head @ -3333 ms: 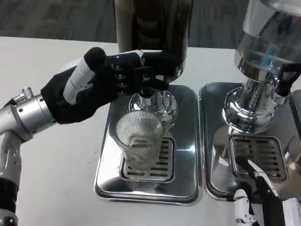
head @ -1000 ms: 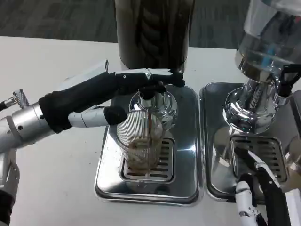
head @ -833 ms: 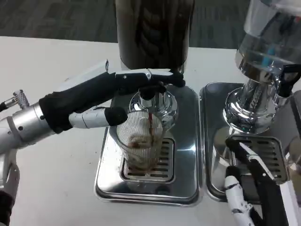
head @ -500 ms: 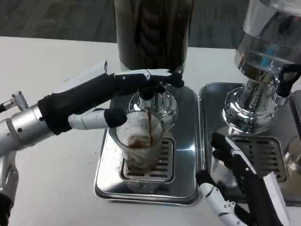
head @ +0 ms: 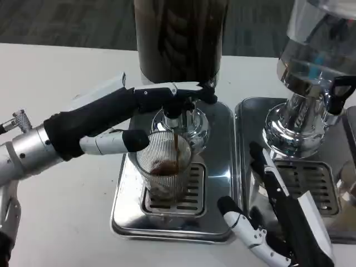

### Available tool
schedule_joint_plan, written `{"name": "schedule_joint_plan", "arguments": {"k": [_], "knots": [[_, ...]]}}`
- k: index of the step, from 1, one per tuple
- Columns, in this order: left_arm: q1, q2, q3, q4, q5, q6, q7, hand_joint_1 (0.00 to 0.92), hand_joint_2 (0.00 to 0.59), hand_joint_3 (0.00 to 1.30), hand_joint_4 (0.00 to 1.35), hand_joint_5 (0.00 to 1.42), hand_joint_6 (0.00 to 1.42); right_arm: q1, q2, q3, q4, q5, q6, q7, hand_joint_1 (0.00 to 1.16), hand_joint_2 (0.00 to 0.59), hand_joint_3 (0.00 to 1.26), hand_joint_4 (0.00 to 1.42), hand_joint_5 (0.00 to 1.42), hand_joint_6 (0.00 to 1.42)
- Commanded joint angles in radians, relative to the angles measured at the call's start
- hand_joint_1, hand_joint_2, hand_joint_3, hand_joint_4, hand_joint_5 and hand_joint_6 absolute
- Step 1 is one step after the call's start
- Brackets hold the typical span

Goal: Grasp the cup under the faucet to collect the drink, then remove the cup.

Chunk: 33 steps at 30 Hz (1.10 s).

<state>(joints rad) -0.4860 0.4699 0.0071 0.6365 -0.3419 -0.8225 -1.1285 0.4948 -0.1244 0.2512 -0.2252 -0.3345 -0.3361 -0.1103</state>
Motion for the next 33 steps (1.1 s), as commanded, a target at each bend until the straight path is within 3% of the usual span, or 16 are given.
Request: {"name": "schedule_joint_plan", "arguments": {"k": [1, 33], "knots": [[0.030, 0.017, -0.029, -0.010, 0.035, 0.010, -0.028, 0.000, 0.065, 0.25, 0.12, 0.11, 0.23, -0.031, 0.001, 0.002, 0.039, -0.021, 0.018, 0.007, 0.44, 0.220, 0.01, 0.00, 0.04, 0.00], [0.058, 0.041, -0.026, -0.052, 0.029, 0.033, 0.008, 0.000, 0.066, 0.25, 0.13, 0.11, 0.23, -0.265, 0.036, 0.046, 0.249, -0.040, -0.017, 0.001, 0.49, 0.223, 0.05, 0.04, 0.05, 0.01]]}}
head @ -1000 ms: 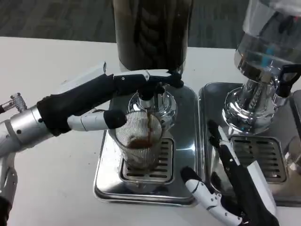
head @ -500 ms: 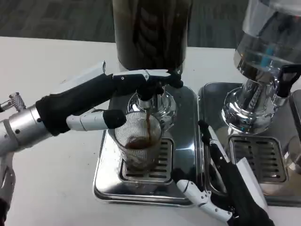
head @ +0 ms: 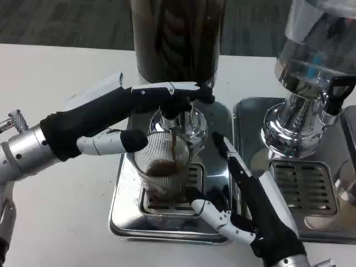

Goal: Grasp the cup under the faucet to collect the drink, then remove the cup.

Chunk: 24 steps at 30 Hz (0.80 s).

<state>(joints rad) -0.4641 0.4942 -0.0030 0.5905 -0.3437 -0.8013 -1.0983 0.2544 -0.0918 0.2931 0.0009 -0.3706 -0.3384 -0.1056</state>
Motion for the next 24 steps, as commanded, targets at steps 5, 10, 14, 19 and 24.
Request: {"name": "schedule_joint_plan", "arguments": {"k": [5, 10, 14, 19, 24], "knots": [[0.039, 0.020, -0.015, -0.012, 0.029, 0.017, -0.022, 0.000, 0.066, 0.25, 0.13, 0.11, 0.23, -0.050, 0.009, 0.010, 0.047, -0.005, -0.014, -0.006, 0.48, 0.225, 0.06, 0.04, 0.05, 0.02], [0.038, 0.022, -0.013, -0.010, 0.029, 0.018, -0.019, 0.000, 0.066, 0.25, 0.13, 0.11, 0.23, -0.069, 0.012, 0.011, 0.073, -0.003, -0.019, -0.009, 0.48, 0.225, 0.06, 0.04, 0.05, 0.02], [0.039, 0.024, -0.011, -0.008, 0.028, 0.018, -0.017, 0.000, 0.066, 0.25, 0.13, 0.11, 0.23, -0.080, 0.020, 0.012, 0.089, -0.004, -0.026, -0.016, 0.48, 0.225, 0.06, 0.04, 0.05, 0.02], [0.038, 0.024, -0.009, -0.007, 0.028, 0.019, -0.012, 0.000, 0.066, 0.25, 0.13, 0.11, 0.23, -0.101, 0.025, 0.016, 0.103, -0.004, -0.021, -0.012, 0.48, 0.225, 0.07, 0.05, 0.06, 0.02], [0.037, 0.023, -0.008, -0.005, 0.031, 0.019, -0.006, 0.000, 0.066, 0.25, 0.13, 0.11, 0.23, -0.133, 0.033, 0.023, 0.130, 0.002, -0.021, -0.006, 0.48, 0.229, 0.07, 0.05, 0.06, 0.02]]}}
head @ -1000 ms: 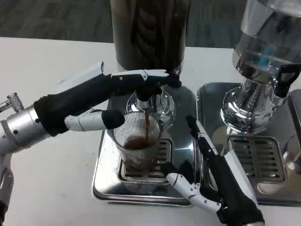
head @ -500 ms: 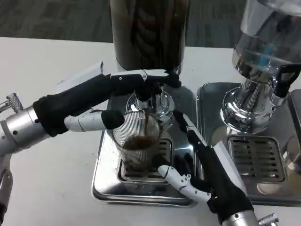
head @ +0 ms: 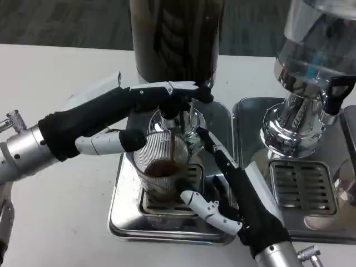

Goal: Grasp the cup under the faucet to collect the drink, then remove the cup.

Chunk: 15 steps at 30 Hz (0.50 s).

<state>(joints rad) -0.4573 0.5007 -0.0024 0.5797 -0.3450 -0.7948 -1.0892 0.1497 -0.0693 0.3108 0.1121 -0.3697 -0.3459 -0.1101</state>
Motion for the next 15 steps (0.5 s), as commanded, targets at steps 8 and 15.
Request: {"name": "schedule_joint_plan", "arguments": {"k": [8, 15], "knots": [[0.035, 0.018, -0.003, 0.003, 0.033, 0.015, 0.001, 0.000, 0.066, 0.25, 0.13, 0.11, 0.23, -0.056, 0.021, 0.008, 0.049, 0.002, -0.016, -0.005, 0.48, 0.232, 0.08, 0.05, 0.06, 0.03], [0.049, -0.001, 0.045, 0.010, 0.018, -0.006, 0.071, 0.000, 0.069, 0.25, 0.13, 0.11, 0.23, -0.064, 0.017, 0.002, 0.053, 0.006, -0.021, -0.006, 0.48, 0.233, 0.08, 0.06, 0.07, 0.03]]}}
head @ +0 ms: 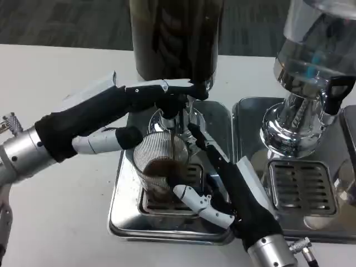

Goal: Grasp the cup under the faucet to collect the drink, then remove the cup.

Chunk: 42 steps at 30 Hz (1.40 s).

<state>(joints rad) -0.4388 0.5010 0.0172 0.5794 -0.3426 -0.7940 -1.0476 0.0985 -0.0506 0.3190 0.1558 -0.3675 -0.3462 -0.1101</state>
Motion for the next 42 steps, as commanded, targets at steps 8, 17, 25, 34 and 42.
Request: {"name": "schedule_joint_plan", "arguments": {"k": [8, 17, 25, 34, 42], "knots": [[0.036, -0.049, 0.104, 0.017, -0.017, -0.036, 0.103, 0.000, 0.092, 0.19, 0.03, 0.08, 0.25, -0.023, -0.009, -0.009, 0.009, 0.005, -0.020, -0.001, 0.48, 0.233, 0.08, 0.06, 0.07, 0.03], [0.059, -0.060, 0.158, -0.010, -0.026, -0.036, 0.140, 0.000, 0.093, 0.18, 0.03, 0.07, 0.25, -0.026, -0.008, -0.003, 0.023, 0.010, -0.022, 0.010, 0.48, 0.233, 0.08, 0.06, 0.07, 0.03], [0.125, -0.041, 0.221, -0.066, -0.043, -0.024, 0.193, 0.000, 0.093, 0.18, 0.03, 0.07, 0.25, -0.041, -0.017, -0.006, 0.032, 0.017, -0.027, 0.024, 0.48, 0.233, 0.07, 0.05, 0.06, 0.03], [0.194, -0.019, 0.254, -0.090, -0.030, -0.013, 0.232, 0.000, 0.095, 0.19, 0.04, 0.07, 0.27, -0.053, -0.023, -0.005, 0.036, 0.022, -0.023, 0.036, 0.47, 0.225, 0.07, 0.05, 0.06, 0.02], [0.258, -0.007, 0.279, -0.086, -0.031, -0.009, 0.257, 0.000, 0.098, 0.20, 0.05, 0.08, 0.27, -0.073, -0.027, -0.007, 0.051, 0.030, -0.023, 0.050, 0.47, 0.219, 0.05, 0.03, 0.04, 0.01]]}}
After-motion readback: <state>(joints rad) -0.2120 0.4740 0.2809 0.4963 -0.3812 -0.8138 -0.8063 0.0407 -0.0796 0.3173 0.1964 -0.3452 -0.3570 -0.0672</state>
